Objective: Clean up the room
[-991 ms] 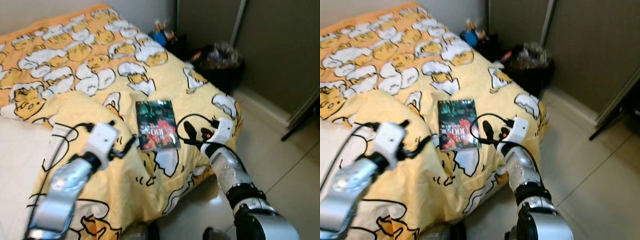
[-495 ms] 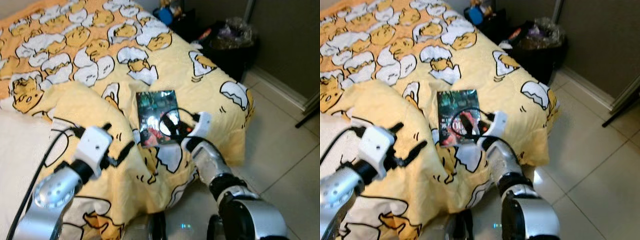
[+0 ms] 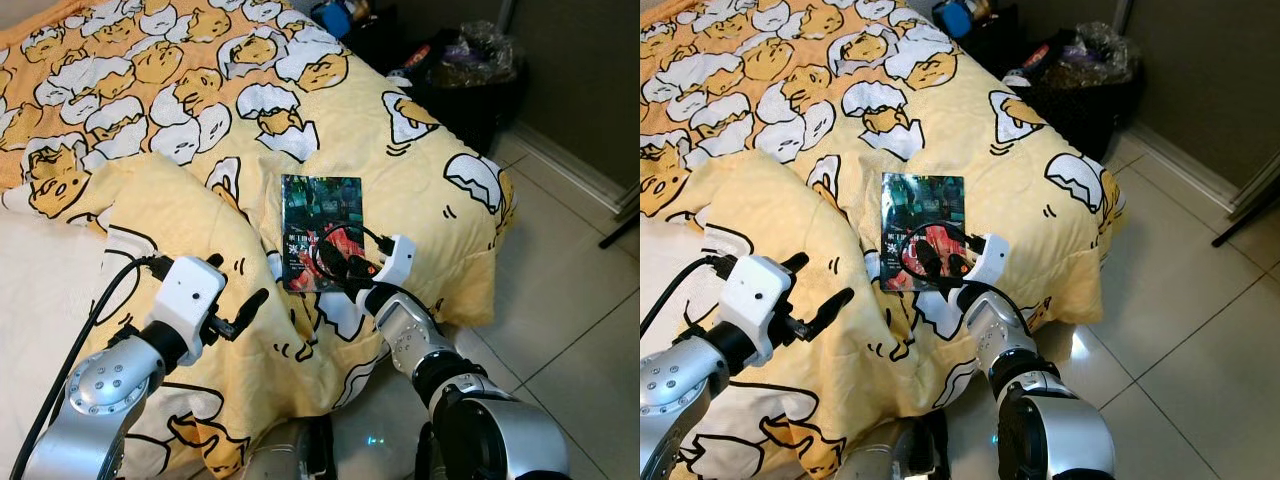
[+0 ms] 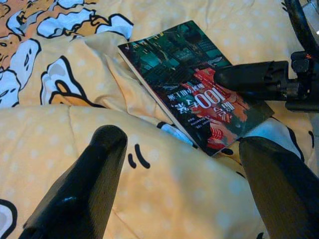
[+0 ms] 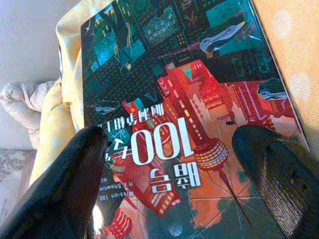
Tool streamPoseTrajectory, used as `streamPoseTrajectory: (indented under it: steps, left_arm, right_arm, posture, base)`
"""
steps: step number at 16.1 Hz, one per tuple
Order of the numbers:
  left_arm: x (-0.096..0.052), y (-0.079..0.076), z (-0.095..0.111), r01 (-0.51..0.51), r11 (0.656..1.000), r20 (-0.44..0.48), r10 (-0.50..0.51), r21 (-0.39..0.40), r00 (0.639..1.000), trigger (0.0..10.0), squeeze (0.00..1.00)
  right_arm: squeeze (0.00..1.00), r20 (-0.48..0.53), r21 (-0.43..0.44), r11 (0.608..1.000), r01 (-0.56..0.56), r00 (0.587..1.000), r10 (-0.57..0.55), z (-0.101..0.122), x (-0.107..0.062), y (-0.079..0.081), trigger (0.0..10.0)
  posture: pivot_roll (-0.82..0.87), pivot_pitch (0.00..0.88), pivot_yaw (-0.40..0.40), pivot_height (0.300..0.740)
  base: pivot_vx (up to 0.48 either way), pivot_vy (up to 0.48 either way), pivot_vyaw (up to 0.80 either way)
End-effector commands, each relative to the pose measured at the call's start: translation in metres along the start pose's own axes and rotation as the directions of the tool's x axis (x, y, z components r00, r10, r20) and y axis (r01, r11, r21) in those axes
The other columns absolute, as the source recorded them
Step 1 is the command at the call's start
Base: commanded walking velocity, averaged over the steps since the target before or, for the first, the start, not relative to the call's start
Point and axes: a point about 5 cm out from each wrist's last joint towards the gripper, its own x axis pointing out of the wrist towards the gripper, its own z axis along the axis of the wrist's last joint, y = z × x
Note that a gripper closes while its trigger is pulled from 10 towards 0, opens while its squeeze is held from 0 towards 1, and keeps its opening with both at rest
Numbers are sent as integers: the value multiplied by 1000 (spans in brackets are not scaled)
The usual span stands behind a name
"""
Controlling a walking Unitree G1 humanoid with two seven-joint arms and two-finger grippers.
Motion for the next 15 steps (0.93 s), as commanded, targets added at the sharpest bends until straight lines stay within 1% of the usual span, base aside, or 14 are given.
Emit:
streamPoseTrajectory:
  steps: [1, 2, 3, 4, 6, 7, 8, 10, 13, 15]
  left_arm:
    - [-3, 5, -1, -10, 1000, -18, 10, 5, 1000, 10000, 0]
    - [-2, 5, -2, -9, 1000, -19, 9, 5, 1000, 10000, 0]
    - [0, 1, -1, -1, 1000, -19, 1, -1, 1000, 10000, 0]
    - [2, -2, -1, 4, 1000, -17, -4, -5, 1000, 10000, 0]
    - [4, -4, -1, 7, 1000, -17, -7, -9, 1000, 10000, 0]
    - [6, -5, -2, 7, 1000, -17, -7, -10, 1000, 10000, 0]
    - [10, -4, -1, 10, 1000, -14, -11, -12, 1000, 10000, 0]
    - [13, -2, -1, 14, 1000, -12, -14, -12, 1000, 10000, 0]
    - [17, 1, -2, 16, 1000, -12, -16, -12, 1000, 10000, 0]
    - [22, 1, -2, 20, 1000, -10, -20, -15, 1000, 10000, 0]
  right_arm:
    - [0, -83, 111, 993, 36, 996, -27, -28, -4, 1, 10000]
    - [0, -81, 151, 988, 15, 997, -3, -30, -3, 4, 0]
    - [0, -99, 200, 979, -40, 993, 61, -40, -2, 15, 0]
    - [0, -118, 208, 977, -55, 990, 80, -48, -3, 20, 0]
    - [0, -124, 210, 976, -49, 989, 76, -56, -5, 20, 0]
    - [0, -118, 216, 975, -54, 990, 81, -57, -5, 21, 0]
    - [0, -96, 246, 965, -95, 988, 121, -58, -4, 28, 0]
    - [0, -75, 275, 953, -125, 986, 150, -58, -2, 34, 0]
    - [0, -46, 313, 938, -146, 985, 169, -55, 0, 39, 0]
    - [0, 16, 333, 923, -194, 980, 200, -46, 4, 45, 0]
  posture:
    - [207, 283, 206, 740]
    - [203, 281, 205, 740]
    - [191, 279, 200, 740]
    - [182, 281, 198, 740]
    - [175, 278, 197, 740]
    - [169, 279, 197, 740]
    - [155, 273, 204, 740]
    - [147, 269, 210, 740]
    - [133, 266, 216, 740]
    - [115, 262, 221, 740]
  base:
    - [0, 0, 0]
    - [0, 0, 0]
    - [0, 0, 0]
    - [0, 0, 0]
    - [0, 0, 0]
    - [0, 0, 0]
    - [0, 0, 0]
    - [0, 0, 0]
    - [0, 0, 0]
    - [0, 0, 0]
